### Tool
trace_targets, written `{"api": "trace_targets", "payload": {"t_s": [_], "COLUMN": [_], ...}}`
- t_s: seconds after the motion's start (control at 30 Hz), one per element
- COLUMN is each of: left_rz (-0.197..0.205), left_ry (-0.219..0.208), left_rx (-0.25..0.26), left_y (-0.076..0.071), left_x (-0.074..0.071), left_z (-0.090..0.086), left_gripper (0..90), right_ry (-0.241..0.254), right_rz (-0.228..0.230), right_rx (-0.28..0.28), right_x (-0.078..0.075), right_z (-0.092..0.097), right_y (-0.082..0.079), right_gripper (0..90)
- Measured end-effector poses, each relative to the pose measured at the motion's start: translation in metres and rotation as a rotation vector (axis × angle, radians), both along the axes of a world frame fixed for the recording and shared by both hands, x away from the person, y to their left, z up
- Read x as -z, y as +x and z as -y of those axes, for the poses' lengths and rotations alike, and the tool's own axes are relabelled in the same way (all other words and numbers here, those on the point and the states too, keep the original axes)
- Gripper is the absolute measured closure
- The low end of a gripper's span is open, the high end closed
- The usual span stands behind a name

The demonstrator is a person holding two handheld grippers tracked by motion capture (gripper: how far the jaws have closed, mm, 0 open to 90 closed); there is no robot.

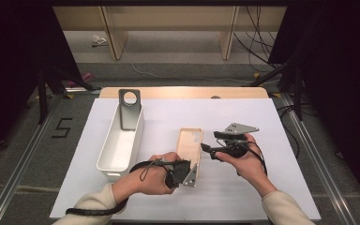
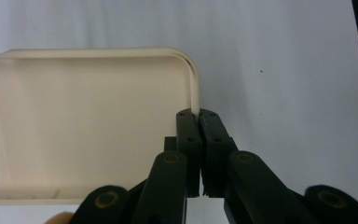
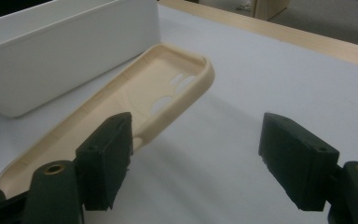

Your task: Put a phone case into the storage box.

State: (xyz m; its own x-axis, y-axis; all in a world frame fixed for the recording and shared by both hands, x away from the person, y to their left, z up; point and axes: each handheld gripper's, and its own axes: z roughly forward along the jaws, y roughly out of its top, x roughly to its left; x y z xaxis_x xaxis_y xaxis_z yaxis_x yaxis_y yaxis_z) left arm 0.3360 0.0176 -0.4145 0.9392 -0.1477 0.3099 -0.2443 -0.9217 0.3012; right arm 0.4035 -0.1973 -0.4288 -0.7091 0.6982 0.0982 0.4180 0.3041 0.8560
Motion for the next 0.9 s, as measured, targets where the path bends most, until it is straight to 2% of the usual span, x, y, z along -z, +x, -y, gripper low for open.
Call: {"api": "trace_targets", "payload": {"t_s": [0.17, 0.3, 0.33, 0.67, 0.83, 0.9], "left_rz": [0.012, 0.009, 0.013, 0.013, 0.015, 0.014], "left_ry": [0.011, 0.006, 0.008, 0.009, 0.012, 0.014], "left_rx": [0.002, 0.007, 0.020, 0.024, 0.026, 0.027], "left_y": [0.001, 0.000, 0.000, -0.003, -0.004, -0.004], "left_x": [0.000, 0.001, 0.000, 0.000, 0.000, 0.000], "left_z": [0.000, 0.000, 0.001, 0.003, 0.004, 0.004], "left_gripper": [87.6, 87.7, 87.7, 87.7, 87.6, 87.6], "right_ry": [0.018, 0.057, 0.055, 0.048, 0.053, 0.055], "right_rz": [-0.017, -0.034, -0.032, -0.054, -0.062, -0.068], "right_rx": [0.002, 0.003, 0.001, -0.002, -0.003, -0.003], "right_x": [0.001, 0.002, 0.001, 0.005, 0.004, 0.004], "right_z": [-0.005, -0.008, -0.009, -0.018, -0.022, -0.023], "right_y": [0.006, 0.009, 0.010, 0.018, 0.022, 0.023], "right_gripper": [27.7, 28.7, 28.8, 30.7, 36.3, 41.8]}}
